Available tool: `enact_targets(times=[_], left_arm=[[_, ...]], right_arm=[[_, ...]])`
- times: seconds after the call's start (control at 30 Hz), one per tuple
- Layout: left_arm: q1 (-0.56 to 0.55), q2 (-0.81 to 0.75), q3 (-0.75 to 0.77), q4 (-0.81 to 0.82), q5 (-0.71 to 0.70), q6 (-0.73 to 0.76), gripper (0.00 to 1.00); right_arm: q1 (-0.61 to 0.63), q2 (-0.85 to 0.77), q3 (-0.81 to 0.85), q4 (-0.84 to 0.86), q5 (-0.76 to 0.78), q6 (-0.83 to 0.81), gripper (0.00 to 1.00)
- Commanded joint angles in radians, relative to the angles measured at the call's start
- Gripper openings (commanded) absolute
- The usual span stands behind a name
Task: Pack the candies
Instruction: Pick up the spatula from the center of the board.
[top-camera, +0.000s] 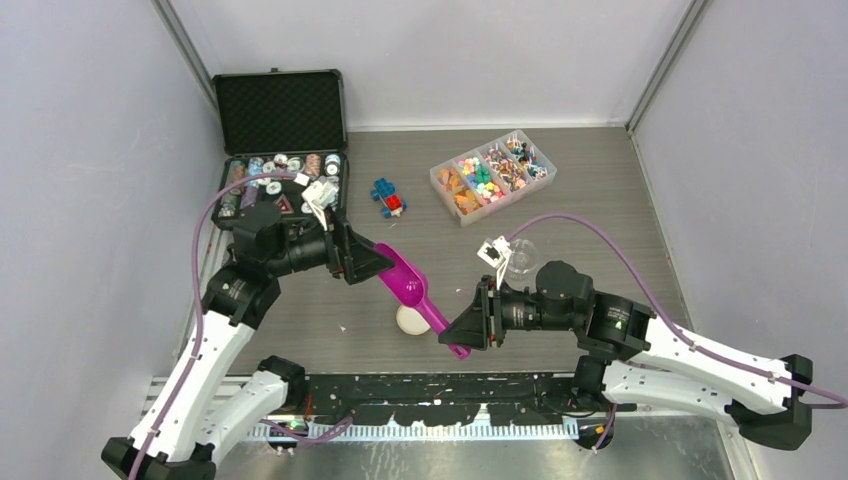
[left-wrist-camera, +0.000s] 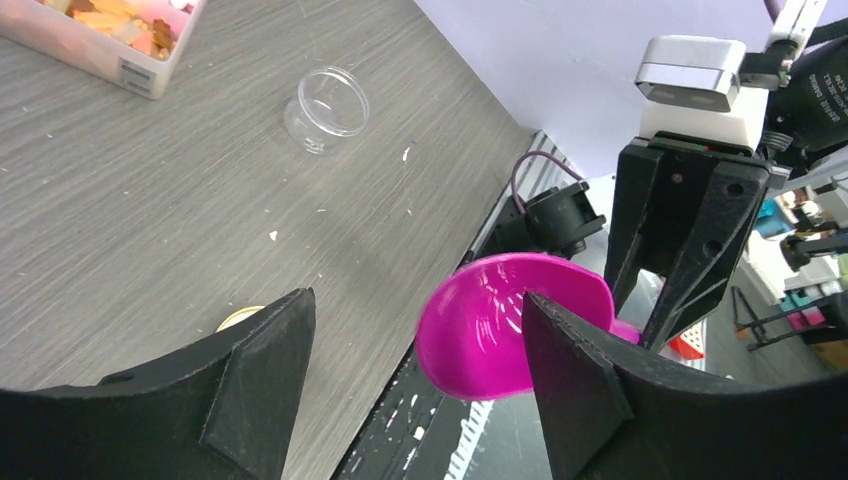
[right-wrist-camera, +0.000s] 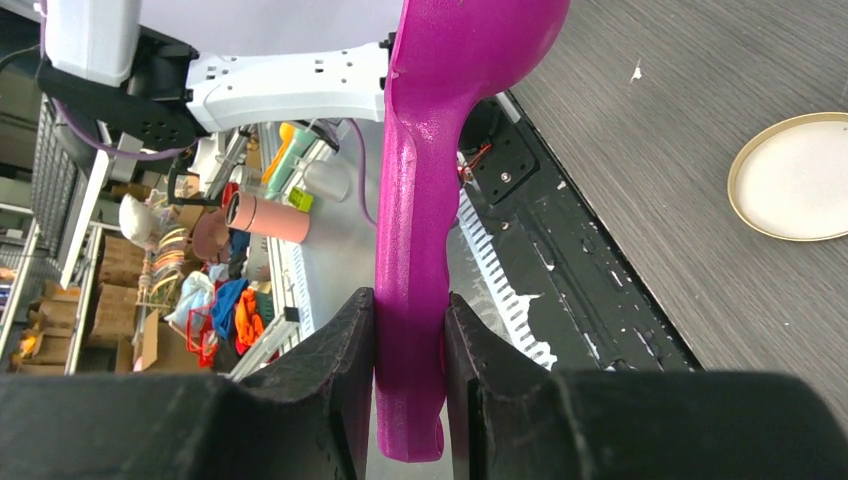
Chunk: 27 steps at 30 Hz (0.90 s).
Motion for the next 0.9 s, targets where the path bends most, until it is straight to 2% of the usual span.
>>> enact_targets(times=[0.0, 0.03, 0.13, 0.2, 0.33, 0.4, 0.43, 0.5, 0.53, 0.73, 0.8, 0.87], left_arm=[[-0.003, -0.005, -0.032, 0.172, 0.074, -0.08, 0.73], [-0.003, -0.005, -0.039, 0.203, 0.081, -0.103, 0.69], [-0.003, -0.001, -0.056, 0.25, 0.074, -0.151, 0.45], [-0.001, 0.003, -0.067, 0.266, 0.069, -0.176, 0.33], [-0.001, 0.009, -0.083, 0.298, 0.059, -0.249, 0.0], [-0.001, 0.006, -0.086, 0.31, 0.045, -0.291, 0.0], [-0.002, 0.004, -0.085, 0.308, 0.031, -0.303, 0.0], [-0.001, -0.009, -0.083, 0.28, -0.021, -0.325, 0.0], [-0.001, -0.012, -0.075, 0.241, -0.065, -0.328, 0.0], [-0.001, 0.023, -0.031, -0.007, -0.276, -0.38, 0.0], [-0.001, 0.027, -0.047, -0.035, -0.325, -0.448, 0.0], [-0.001, 0.018, -0.076, -0.029, -0.35, -0.535, 0.0]], right_arm=[[-0.001, -0.024, -0.002, 0.064, -0.039, -0.008, 0.06], [-0.001, -0.023, -0.006, 0.068, -0.041, -0.008, 0.06], [-0.002, -0.02, -0.002, 0.079, -0.043, -0.009, 0.06], [0.0, -0.021, 0.005, 0.071, -0.03, -0.014, 0.07], [-0.001, -0.035, 0.031, -0.01, 0.074, -0.039, 0.15], [-0.001, -0.047, 0.046, -0.054, 0.138, -0.056, 0.25], [-0.001, -0.053, 0.056, -0.084, 0.17, -0.068, 0.35], [0.0, -0.066, 0.074, -0.129, 0.264, -0.1, 0.67], [0.0, -0.075, 0.081, -0.151, 0.316, -0.121, 0.73], [-0.001, -0.104, 0.113, -0.188, 0.557, -0.331, 0.75], [-0.001, -0.118, 0.093, -0.133, 0.583, -0.434, 0.75], [0.0, -0.141, 0.047, -0.041, 0.538, -0.548, 0.75]])
